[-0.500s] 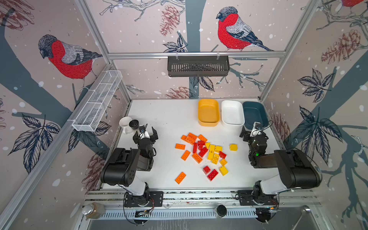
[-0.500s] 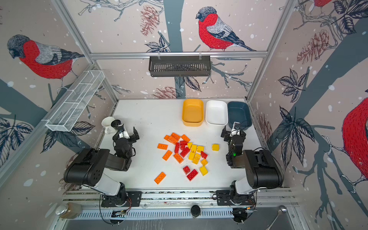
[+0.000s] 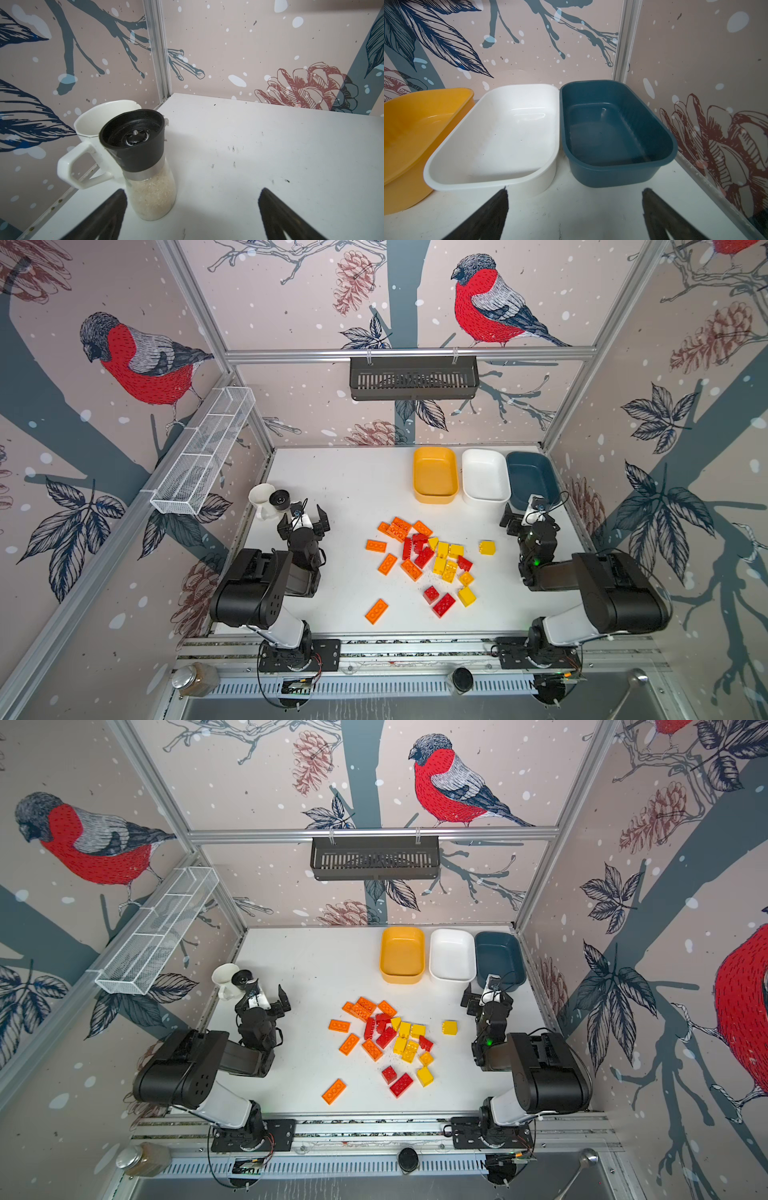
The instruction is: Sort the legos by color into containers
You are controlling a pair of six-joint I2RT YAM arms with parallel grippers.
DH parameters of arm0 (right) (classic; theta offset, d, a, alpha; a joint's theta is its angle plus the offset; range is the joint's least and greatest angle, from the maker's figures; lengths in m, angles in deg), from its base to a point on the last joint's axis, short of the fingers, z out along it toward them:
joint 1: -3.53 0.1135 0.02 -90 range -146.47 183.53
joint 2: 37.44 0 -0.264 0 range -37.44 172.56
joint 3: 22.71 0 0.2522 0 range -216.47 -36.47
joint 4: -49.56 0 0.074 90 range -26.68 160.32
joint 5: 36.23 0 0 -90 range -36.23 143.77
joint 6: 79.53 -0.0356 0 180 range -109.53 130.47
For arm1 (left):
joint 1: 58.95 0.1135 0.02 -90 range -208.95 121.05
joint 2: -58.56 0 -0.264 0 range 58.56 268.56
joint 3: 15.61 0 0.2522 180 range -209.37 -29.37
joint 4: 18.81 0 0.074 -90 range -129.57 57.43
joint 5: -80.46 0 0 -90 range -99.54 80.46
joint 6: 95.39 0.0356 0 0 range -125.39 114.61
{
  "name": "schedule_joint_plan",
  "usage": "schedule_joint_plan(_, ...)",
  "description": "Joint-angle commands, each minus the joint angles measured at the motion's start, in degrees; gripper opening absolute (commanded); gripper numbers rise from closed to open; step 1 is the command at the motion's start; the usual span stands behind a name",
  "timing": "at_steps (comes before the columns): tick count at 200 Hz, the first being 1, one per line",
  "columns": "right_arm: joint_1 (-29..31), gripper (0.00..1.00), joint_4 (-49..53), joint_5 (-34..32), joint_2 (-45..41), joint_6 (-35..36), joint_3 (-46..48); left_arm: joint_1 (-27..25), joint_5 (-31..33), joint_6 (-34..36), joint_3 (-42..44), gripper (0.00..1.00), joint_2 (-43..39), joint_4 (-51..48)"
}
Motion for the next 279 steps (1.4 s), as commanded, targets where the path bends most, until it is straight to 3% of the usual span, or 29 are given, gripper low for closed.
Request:
schedule_joint_plan(1,0.0,1.00,-0.5,0.0,-0.2,0.0,0.0,0.1,0.7,-0.3,-0.1,0.98,0.0,1.9)
schedule_joint_plan(86,0.1,0.99,-0.4,-0.7,-0.6,0.0,-0.1,-0.3,0.2,0.6,0.5,0.98,-1.1,2.3)
schedule_joint_plan(100,0.2,1.00,3.5,-0.7,-2.7,0.2,-1.7,-2.1,4.0,1.6,0.6,0.99,-4.3,0.3)
schedule_joint_plan(117,0.1,1.00,18.2,0.0,-7.1,-0.6,-7.5,-4.7,9.2,3.7,-0.1,0.98,-9.0,-3.7)
schedule_joint_plan(131,0.3,0.99,21.8,1.0,-9.5,-0.7,-9.1,-7.3,13.3,5.9,-1.6,0.99,-12.4,-6.8)
schedule_joint_plan(148,1.0,1.00,24.1,1.0,-12.7,-2.3,-10.3,-9.3,16.3,0.5,-5.1,0.98,-17.4,-15.4)
schedule_joint_plan(175,1.8,0.99,38.3,0.7,-15.7,-10.3,-18.7,-9.7,7.5,-14.9,-15.0,0.98,-23.7,-38.2)
schedule_joint_plan(186,1.8,1.00,46.0,1.2,-14.8,-14.2,-23.6,-10.1,4.5,-22.1,-19.2,0.98,-23.8,-46.0)
schedule_joint_plan(207,1.8,0.99,55.5,4.5,-9.9,-16.5,-30.7,-11.7,-0.6,-29.3,-26.3,0.98,-21.8,-56.7)
schedule_joint_plan(237,1.9,1.00,61.7,9.6,-1.3,-15.6,-39.3,-15.1,-10.6,-32.8,-33.5,0.98,-17.0,-62.9)
schedule_joint_plan(263,1.5,1.00,69.7,2.1,7.4,-16.8,-48.0,-19.1,-15.1,-31.7,-41.6,0.98,-10.1,-68.7)
schedule_joint_plan(279,-0.3,0.99,73.6,2.4,13.0,-16.5,-53.4,-21.1,-15.7,-30.7,-45.9,0.98,-5.8,-70.5)
